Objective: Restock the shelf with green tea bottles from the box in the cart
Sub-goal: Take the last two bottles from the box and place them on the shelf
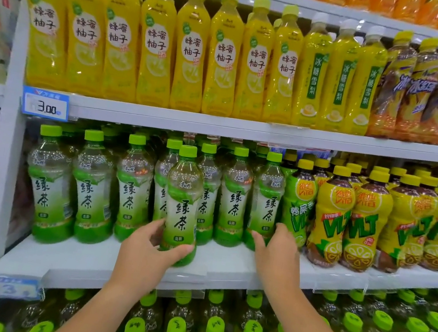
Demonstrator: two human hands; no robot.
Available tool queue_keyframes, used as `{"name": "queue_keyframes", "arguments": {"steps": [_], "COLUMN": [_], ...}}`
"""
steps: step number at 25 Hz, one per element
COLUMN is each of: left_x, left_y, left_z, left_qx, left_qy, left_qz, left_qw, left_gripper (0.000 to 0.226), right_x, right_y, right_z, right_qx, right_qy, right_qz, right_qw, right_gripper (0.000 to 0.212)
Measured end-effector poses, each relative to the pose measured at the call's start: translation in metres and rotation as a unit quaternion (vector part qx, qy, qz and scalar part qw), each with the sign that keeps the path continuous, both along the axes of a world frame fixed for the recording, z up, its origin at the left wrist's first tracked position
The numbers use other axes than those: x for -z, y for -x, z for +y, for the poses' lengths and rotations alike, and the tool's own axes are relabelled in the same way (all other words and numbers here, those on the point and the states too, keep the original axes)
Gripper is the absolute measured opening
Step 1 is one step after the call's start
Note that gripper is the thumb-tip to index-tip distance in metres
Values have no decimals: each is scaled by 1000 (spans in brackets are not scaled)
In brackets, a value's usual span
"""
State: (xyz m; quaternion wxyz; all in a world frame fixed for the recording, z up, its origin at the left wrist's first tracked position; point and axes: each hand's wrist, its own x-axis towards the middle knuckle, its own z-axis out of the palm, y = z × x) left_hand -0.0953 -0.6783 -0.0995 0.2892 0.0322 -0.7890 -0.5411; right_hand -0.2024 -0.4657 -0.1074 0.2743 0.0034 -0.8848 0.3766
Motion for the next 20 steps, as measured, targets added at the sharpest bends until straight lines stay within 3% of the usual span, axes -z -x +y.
{"name": "queue_keyframes", "arguments": {"steps": [5,11,17,20], "left_x": [1,5,10,13], "left_y": [2,4,10,13], "left_z": [-2,0,-2,-3], "left_qx": [-3,-17,-38,-43], "left_qy": [-3,2,15,25], "left_qz": [2,8,9,12], "left_qw": [1000,1000,999,999], "left_gripper": [61,64,82,80], "right_x": [4,3,6,6], "right_y": [4,14,14,12], "right_z": [0,-6,-8,-9], "right_qx": [2,12,32,39], "right_qy": [38,20,6,11], "right_qz": [4,-4,-8,-8], "right_qw": [999,1000,999,999], "right_gripper": [40,30,37,36]}}
